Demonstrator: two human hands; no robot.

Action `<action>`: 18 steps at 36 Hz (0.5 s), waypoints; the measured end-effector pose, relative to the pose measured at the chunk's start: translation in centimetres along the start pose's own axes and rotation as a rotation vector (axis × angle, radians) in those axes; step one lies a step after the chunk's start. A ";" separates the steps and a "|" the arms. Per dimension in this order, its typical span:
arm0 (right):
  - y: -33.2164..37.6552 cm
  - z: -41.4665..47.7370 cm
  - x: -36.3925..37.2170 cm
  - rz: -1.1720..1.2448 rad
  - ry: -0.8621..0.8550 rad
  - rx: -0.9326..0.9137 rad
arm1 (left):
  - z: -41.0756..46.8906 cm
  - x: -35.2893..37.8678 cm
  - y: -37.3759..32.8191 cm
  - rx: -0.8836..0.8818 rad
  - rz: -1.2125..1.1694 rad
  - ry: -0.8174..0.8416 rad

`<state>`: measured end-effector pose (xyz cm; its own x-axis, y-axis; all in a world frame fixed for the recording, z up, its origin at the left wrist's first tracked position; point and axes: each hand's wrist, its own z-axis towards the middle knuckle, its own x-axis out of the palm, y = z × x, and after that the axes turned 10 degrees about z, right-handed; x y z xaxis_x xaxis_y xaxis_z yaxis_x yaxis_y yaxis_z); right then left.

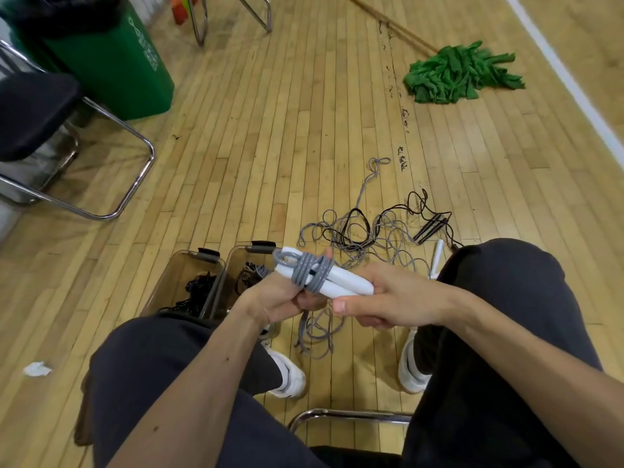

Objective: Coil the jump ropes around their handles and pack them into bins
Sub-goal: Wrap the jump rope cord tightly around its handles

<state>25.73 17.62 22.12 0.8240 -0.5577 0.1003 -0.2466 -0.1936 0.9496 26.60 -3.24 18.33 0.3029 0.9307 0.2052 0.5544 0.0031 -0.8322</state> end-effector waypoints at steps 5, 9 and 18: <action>0.1 0.1 -0.6 0.058 -0.103 -0.029 | -0.2 1.6 -0.7 0.026 0.102 0.050; 0.1 0.1 -1.6 0.077 -0.213 -0.058 | -0.2 2.7 -0.9 0.006 0.292 -0.017; -1.8 -0.3 -4.5 -0.108 -0.549 0.045 | 0.6 2.6 -0.1 0.070 0.776 -0.224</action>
<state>22.59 20.74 20.05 0.4625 -0.8686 -0.1776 -0.2071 -0.3007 0.9310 26.92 -0.65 18.61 0.4148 0.7283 -0.5455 0.1984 -0.6575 -0.7269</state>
